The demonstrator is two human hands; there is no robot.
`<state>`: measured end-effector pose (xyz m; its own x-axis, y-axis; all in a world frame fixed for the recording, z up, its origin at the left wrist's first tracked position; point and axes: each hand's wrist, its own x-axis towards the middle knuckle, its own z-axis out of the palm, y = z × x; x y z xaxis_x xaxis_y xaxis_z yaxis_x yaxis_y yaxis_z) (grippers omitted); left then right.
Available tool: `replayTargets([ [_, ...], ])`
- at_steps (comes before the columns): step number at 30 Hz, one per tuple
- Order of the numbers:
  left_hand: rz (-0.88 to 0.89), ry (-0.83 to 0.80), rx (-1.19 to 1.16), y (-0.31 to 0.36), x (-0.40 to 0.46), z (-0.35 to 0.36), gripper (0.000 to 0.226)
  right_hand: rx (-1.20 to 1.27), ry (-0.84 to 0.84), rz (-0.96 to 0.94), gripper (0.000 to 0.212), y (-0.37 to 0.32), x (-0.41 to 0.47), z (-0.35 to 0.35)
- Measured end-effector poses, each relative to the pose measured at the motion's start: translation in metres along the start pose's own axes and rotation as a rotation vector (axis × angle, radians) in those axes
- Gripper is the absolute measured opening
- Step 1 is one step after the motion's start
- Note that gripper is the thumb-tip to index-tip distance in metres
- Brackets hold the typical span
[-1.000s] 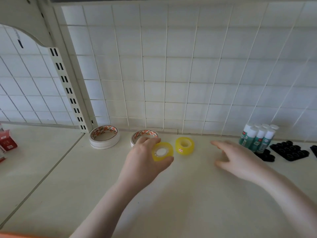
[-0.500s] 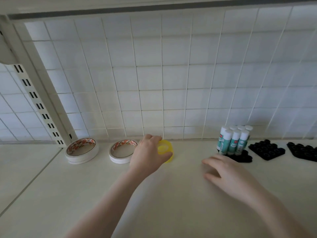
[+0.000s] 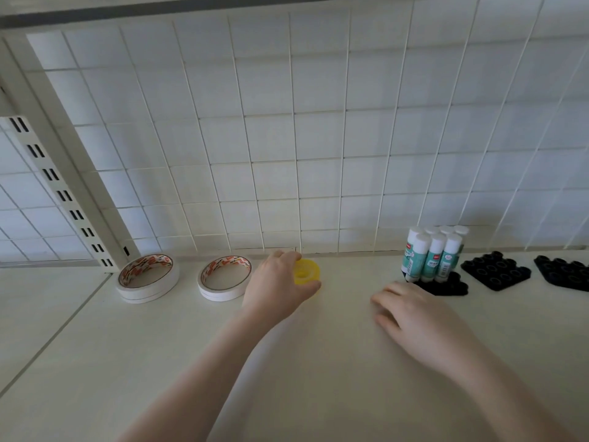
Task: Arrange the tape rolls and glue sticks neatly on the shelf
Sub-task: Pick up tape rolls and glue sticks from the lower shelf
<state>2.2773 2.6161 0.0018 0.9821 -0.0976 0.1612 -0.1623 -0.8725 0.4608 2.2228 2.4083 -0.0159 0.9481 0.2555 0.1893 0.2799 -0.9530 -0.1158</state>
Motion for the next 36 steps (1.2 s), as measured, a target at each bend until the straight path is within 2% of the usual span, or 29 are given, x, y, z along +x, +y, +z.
replayTargets([
  [18,-0.048,-0.017,-0.055,-0.003,0.009,-0.002,0.064,-0.025,-0.002,0.003,0.024,0.0,0.0,0.002],
  [29,-0.056,-0.027,-0.118,-0.007,0.006,-0.005,0.056,-0.017,0.007,-0.001,0.025,0.001,0.0,0.003],
  [36,-0.038,-0.023,-0.14,-0.013,0.006,0.0,0.07,-0.004,0.021,0.006,0.023,0.0,-0.001,0.003],
])
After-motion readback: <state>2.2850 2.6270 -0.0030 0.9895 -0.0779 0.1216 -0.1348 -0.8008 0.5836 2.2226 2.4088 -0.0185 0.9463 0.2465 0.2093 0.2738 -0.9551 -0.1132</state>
